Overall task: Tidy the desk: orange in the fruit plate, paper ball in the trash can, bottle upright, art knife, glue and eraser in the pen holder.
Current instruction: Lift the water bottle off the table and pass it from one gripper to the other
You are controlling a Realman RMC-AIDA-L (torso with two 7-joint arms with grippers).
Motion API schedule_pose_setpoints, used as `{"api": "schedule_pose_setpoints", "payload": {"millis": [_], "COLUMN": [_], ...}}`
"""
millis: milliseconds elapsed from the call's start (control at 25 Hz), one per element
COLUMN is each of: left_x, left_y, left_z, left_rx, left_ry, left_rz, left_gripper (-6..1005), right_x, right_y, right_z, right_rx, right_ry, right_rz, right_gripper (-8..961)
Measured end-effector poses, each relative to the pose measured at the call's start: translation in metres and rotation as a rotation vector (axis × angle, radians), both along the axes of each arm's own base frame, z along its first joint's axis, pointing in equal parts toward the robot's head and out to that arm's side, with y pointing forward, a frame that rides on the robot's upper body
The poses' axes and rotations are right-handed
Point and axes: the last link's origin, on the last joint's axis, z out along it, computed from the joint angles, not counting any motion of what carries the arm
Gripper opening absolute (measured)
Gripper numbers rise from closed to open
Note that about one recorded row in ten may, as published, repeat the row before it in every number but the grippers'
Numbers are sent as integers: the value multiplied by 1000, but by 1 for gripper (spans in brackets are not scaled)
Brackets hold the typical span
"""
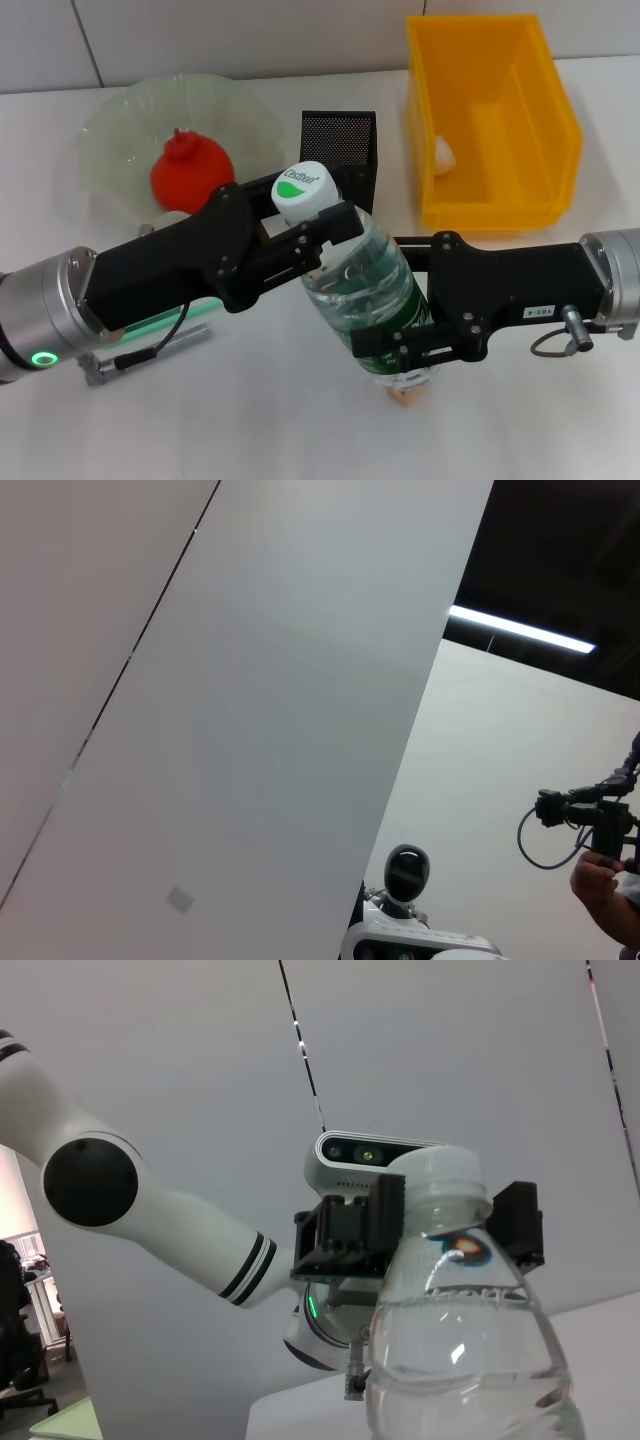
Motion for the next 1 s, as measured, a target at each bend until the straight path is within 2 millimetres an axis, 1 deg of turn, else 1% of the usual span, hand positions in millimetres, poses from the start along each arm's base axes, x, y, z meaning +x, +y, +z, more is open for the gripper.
{"api": "schedule_pose_setpoints", "payload": {"millis": [440, 1000], "left_x": [-1, 0], "left_y": [-3, 0], "left_z": [1, 4], "left_rx": [-1, 8], "left_ry": [-3, 3], "left_rz": [-11, -24], "left_gripper": [445, 445], "right_x": [2, 3], "right_y": [-2, -3], "right_z": [1, 2], "right_rx": [-6, -7], "right_ry": [-14, -19], "right_rz": [2, 1], "right_gripper": [782, 781]}}
